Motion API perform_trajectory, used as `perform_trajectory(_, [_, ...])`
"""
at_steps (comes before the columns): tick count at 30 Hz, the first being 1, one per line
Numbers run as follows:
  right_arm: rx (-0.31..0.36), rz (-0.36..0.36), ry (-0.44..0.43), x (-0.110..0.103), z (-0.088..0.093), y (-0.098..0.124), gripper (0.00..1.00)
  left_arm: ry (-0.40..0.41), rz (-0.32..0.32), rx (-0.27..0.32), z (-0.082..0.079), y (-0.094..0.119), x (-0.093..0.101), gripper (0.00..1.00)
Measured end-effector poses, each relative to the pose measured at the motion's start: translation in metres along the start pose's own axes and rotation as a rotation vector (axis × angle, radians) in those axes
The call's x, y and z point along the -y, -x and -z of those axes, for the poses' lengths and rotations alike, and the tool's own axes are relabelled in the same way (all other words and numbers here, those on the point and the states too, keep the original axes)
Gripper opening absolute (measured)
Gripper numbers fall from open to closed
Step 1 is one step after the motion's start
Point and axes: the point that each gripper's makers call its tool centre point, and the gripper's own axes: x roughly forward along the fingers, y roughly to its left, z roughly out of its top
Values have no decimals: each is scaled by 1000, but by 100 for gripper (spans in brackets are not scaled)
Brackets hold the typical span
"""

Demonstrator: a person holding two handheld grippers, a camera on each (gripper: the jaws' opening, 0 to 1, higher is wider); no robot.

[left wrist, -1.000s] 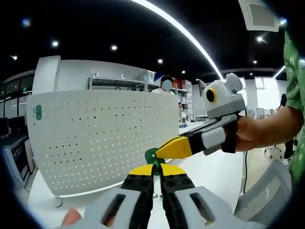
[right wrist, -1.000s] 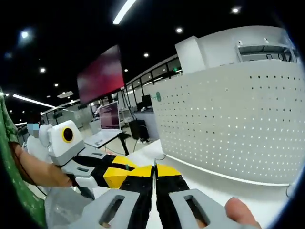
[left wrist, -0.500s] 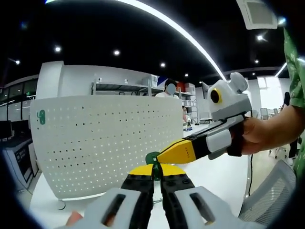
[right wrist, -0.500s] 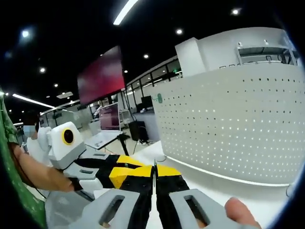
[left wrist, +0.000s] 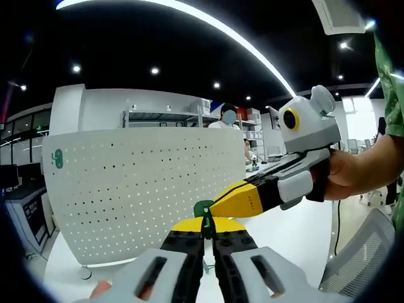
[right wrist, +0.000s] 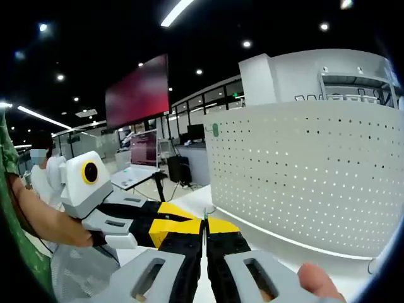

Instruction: Insert the hook assembly into the mounting plate slot until the hook locks in place.

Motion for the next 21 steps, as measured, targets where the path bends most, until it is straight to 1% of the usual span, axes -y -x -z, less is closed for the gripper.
perform_trajectory(4, [-7, 7, 19, 0, 1, 0, 0, 6, 1, -5, 1, 0, 0, 3])
perform_trajectory(12, [-24, 10, 9, 1, 3, 0, 0, 17, 2, -19, 3, 0, 1, 2])
perform_trajectory(21, [-40, 3, 20, 0, 6, 0, 0, 34, 1, -34, 6, 1, 1, 2])
